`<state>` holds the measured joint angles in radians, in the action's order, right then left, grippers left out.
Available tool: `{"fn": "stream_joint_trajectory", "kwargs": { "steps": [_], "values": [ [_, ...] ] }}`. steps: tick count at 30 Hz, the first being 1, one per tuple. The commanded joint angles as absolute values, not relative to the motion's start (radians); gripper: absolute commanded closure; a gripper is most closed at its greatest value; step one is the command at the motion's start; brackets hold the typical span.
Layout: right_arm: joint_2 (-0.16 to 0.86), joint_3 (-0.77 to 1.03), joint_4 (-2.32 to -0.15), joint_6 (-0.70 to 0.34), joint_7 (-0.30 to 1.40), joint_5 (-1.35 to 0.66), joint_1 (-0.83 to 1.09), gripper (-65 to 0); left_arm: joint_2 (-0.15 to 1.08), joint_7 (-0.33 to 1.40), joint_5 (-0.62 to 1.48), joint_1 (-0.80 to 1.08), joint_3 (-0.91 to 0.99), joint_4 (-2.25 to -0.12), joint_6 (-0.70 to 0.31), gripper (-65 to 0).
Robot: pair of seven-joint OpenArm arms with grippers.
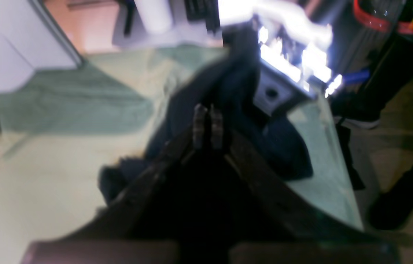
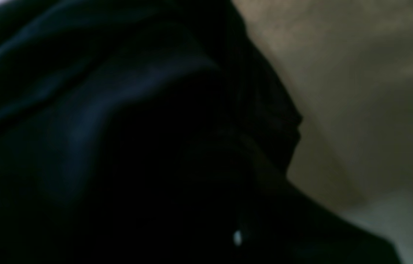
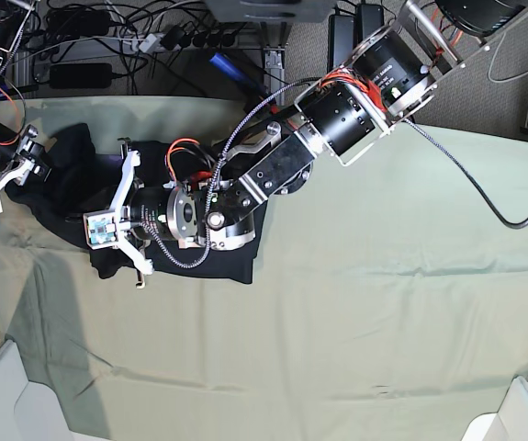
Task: Fold the T-shirt properly
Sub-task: 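Grasp the loose shirt end with the left gripper and fold it over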
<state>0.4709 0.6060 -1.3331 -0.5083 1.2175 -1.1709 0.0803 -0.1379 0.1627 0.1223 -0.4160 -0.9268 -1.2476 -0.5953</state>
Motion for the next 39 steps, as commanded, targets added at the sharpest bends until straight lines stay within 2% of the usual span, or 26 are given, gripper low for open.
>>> {"fn": "stream_joint_trajectory", "kwargs": {
  "steps": [1,5,13,17,27,34,39],
  "values": [
    [0.493,0.610,-1.348,-0.592,1.214,-1.206,0.070,0.0,-0.157,0.126,0.139,-0.458,-0.938,-1.264,-0.579,0.0],
    [0.466,0.610,-1.348,-0.593,1.228,-1.245,0.070,0.0,-0.157,0.128,0.136,-0.517,-1.015,-1.264,-0.558,0.0],
    [0.406,0.610,-1.348,-0.592,1.230,-1.277,0.045,0.0,-0.157,0.223,0.082,-0.569,-1.001,-1.262,-0.391,0.0],
    [0.407,0.610,-1.348,-0.592,1.231,-1.275,0.016,0.0,-0.157,0.229,0.093,-0.589,-0.929,-1.261,-0.402,0.0],
    [0.407,0.610,-1.349,-0.591,1.235,-1.284,-0.028,0.0,-0.157,0.273,0.084,-0.593,-0.924,-1.180,-0.408,0.0],
    [0.407,0.610,-1.350,-0.592,1.236,-1.289,-0.110,0.0,-0.157,0.364,0.085,-0.595,-0.839,-1.188,-0.407,0.0],
    [0.406,0.609,-1.375,-0.592,1.240,-1.291,-0.133,0.0,-0.055,0.390,0.086,-0.596,-0.699,-1.239,-0.408,0.0]
  ]
}}
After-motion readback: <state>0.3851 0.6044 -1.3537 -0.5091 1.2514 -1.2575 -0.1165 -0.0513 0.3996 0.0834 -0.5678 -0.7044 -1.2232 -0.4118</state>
